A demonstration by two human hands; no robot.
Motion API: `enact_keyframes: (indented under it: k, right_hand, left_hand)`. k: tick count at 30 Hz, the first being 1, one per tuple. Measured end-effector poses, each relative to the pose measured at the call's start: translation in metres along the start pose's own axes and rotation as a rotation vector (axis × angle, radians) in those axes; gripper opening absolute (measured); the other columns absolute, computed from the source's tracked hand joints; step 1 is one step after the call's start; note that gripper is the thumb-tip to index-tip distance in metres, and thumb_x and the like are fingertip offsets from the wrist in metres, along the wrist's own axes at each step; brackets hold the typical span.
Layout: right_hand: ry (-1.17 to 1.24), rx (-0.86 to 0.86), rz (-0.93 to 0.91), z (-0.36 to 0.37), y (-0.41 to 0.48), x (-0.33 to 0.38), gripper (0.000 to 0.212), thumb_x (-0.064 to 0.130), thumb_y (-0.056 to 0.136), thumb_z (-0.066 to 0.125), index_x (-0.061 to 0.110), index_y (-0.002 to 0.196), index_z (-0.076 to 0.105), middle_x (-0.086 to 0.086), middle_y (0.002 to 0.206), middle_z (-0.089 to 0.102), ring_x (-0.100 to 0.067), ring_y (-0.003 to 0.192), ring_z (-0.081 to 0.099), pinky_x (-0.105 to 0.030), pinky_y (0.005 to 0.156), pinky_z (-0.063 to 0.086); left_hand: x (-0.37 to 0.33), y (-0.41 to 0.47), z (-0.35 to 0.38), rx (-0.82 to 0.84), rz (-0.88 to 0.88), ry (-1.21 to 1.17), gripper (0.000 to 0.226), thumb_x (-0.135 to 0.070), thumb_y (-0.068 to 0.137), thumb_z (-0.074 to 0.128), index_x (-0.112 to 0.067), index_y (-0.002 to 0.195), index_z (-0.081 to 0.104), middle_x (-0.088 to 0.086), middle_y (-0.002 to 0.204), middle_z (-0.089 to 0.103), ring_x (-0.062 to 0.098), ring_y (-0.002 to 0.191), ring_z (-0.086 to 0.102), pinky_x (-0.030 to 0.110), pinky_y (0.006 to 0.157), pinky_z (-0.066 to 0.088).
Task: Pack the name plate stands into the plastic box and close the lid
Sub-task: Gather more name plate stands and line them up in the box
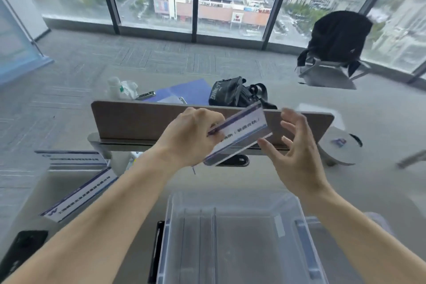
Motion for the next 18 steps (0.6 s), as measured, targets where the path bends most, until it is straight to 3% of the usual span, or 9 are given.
enact_keyframes:
  k: [3, 5, 6, 8, 11, 12, 14, 16, 18]
  right_hand:
    - [0.435, 0.101, 0.336, 0.003, -0.03, -0.015, 0.069, 0.044, 0.083, 0.069, 0.022, 0.143, 0.044, -0.002, 0.137, 0.061, -0.016, 0.119, 0.063, -0.037, 0.097, 0.054]
    - [0.659, 0.211, 0.391, 0.011, -0.046, -0.007, 0.048, 0.036, 0.092, 0.063, 0.02, 0.135, 0.053, -0.004, 0.121, 0.074, -0.023, 0.112, 0.071, -0.048, 0.092, 0.058]
    - [0.737, 0.24, 0.388, 0.012, -0.052, -0.001, 0.039, 0.03, 0.095, 0.06, 0.019, 0.132, 0.056, -0.004, 0.118, 0.076, -0.025, 0.11, 0.072, -0.05, 0.089, 0.06]
    - [0.833, 0.249, 0.396, 0.006, -0.063, 0.003, 0.03, 0.025, 0.1, 0.055, 0.02, 0.128, 0.061, -0.006, 0.116, 0.077, -0.027, 0.107, 0.073, -0.046, 0.083, 0.062]
    - [0.818, 0.263, 0.492, -0.003, -0.085, -0.016, 0.025, 0.024, 0.105, 0.048, 0.02, 0.123, 0.064, -0.006, 0.113, 0.078, -0.027, 0.1, 0.075, -0.042, 0.074, 0.062]
    - [0.793, 0.282, 0.531, -0.004, -0.095, -0.027, 0.025, 0.024, 0.106, 0.046, 0.021, 0.122, 0.065, -0.006, 0.111, 0.078, -0.027, 0.098, 0.075, -0.041, 0.073, 0.061]
    - [0.753, 0.318, 0.589, -0.006, -0.115, -0.049, 0.027, 0.023, 0.107, 0.043, 0.023, 0.121, 0.066, -0.003, 0.108, 0.079, -0.029, 0.1, 0.074, -0.047, 0.077, 0.062]
    - [0.709, 0.364, 0.638, -0.005, -0.133, -0.073, 0.029, 0.021, 0.107, 0.041, 0.024, 0.119, 0.067, -0.001, 0.103, 0.08, -0.028, 0.099, 0.074, -0.054, 0.088, 0.058]
    - [0.633, 0.431, 0.673, 0.003, -0.15, -0.102, 0.032, 0.016, 0.105, 0.039, 0.024, 0.116, 0.068, 0.001, 0.1, 0.081, -0.024, 0.092, 0.075, -0.051, 0.087, 0.058]
  left_hand:
    - [-0.034, -0.004, -0.02, 0.022, -0.046, -0.281, 0.027, -0.028, 0.094, 0.071, -0.027, 0.067, 0.067, -0.011, 0.053, 0.055, 0.006, 0.048, 0.048, 0.021, 0.052, 0.04]
    - [-0.058, -0.01, -0.019, 0.105, -0.105, -0.51, 0.016, -0.026, 0.096, 0.071, -0.028, 0.081, 0.078, -0.017, 0.069, 0.075, 0.001, 0.058, 0.069, 0.016, 0.061, 0.054]
    - [-0.068, -0.012, -0.017, 0.145, -0.154, -0.614, 0.013, -0.026, 0.098, 0.07, -0.024, 0.092, 0.081, -0.011, 0.079, 0.08, 0.006, 0.064, 0.075, 0.02, 0.062, 0.058]
    - [-0.079, -0.017, -0.009, 0.196, -0.259, -0.729, 0.02, -0.027, 0.102, 0.065, -0.016, 0.095, 0.08, -0.002, 0.074, 0.079, 0.011, 0.053, 0.07, 0.019, 0.05, 0.053]
    - [-0.089, -0.023, 0.007, 0.213, -0.35, -0.579, 0.051, -0.042, 0.101, 0.058, 0.007, 0.09, 0.067, 0.013, 0.068, 0.065, 0.032, 0.051, 0.051, 0.028, 0.053, 0.046]
    - [-0.095, -0.027, 0.015, 0.229, -0.364, -0.52, 0.055, -0.044, 0.1, 0.057, 0.01, 0.09, 0.064, 0.015, 0.07, 0.068, 0.036, 0.052, 0.054, 0.034, 0.055, 0.05]
    - [-0.107, -0.038, 0.038, 0.28, -0.412, -0.47, 0.049, -0.036, 0.104, 0.054, 0.009, 0.093, 0.07, 0.01, 0.079, 0.08, 0.031, 0.065, 0.076, 0.037, 0.063, 0.061]
    - [-0.109, -0.053, 0.067, 0.336, -0.495, -0.457, 0.039, -0.028, 0.105, 0.054, 0.001, 0.093, 0.076, 0.006, 0.082, 0.083, 0.023, 0.072, 0.081, 0.035, 0.064, 0.064]
    - [-0.099, -0.071, 0.1, 0.391, -0.582, -0.47, 0.031, -0.024, 0.105, 0.054, -0.004, 0.099, 0.078, 0.007, 0.085, 0.083, 0.024, 0.073, 0.081, 0.034, 0.06, 0.063]
Point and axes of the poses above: each hand's wrist, its own y-axis towards the middle knuckle, its own z-axis out of the palm, x = y × z, the point moved 8 cm from there along y, towards the middle knuckle
